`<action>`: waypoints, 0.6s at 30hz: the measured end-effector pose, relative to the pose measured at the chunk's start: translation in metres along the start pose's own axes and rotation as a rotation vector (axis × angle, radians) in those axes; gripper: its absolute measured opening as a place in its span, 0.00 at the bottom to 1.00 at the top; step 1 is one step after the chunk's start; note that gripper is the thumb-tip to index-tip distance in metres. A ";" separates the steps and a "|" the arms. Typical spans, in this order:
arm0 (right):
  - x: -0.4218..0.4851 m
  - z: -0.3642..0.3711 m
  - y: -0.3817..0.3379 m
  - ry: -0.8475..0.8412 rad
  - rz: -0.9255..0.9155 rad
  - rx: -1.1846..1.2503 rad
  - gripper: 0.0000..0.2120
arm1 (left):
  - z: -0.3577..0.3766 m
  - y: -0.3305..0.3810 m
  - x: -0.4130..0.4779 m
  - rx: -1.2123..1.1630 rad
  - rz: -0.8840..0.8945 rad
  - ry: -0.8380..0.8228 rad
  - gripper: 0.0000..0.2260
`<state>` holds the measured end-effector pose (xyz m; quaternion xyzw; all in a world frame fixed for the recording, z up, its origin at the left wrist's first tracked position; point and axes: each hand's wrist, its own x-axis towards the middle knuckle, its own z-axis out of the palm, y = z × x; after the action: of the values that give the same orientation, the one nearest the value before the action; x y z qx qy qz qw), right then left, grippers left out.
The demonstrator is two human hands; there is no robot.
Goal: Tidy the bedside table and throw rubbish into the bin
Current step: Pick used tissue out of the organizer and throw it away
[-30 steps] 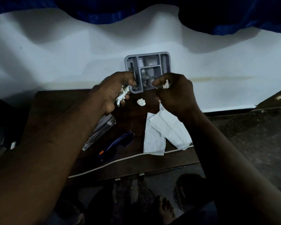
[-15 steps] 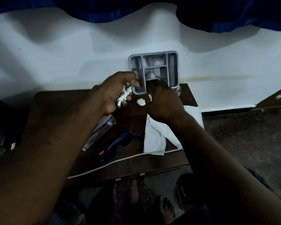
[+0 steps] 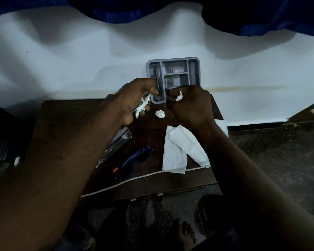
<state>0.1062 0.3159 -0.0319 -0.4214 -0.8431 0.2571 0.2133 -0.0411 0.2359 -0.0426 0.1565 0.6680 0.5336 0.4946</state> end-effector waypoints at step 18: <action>0.002 -0.012 0.009 0.105 0.108 0.226 0.04 | -0.004 0.000 0.000 0.081 0.016 0.040 0.10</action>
<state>0.1175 0.3249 -0.0272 -0.4524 -0.7726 0.3390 0.2889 -0.0442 0.2335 -0.0431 0.1712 0.6972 0.5133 0.4702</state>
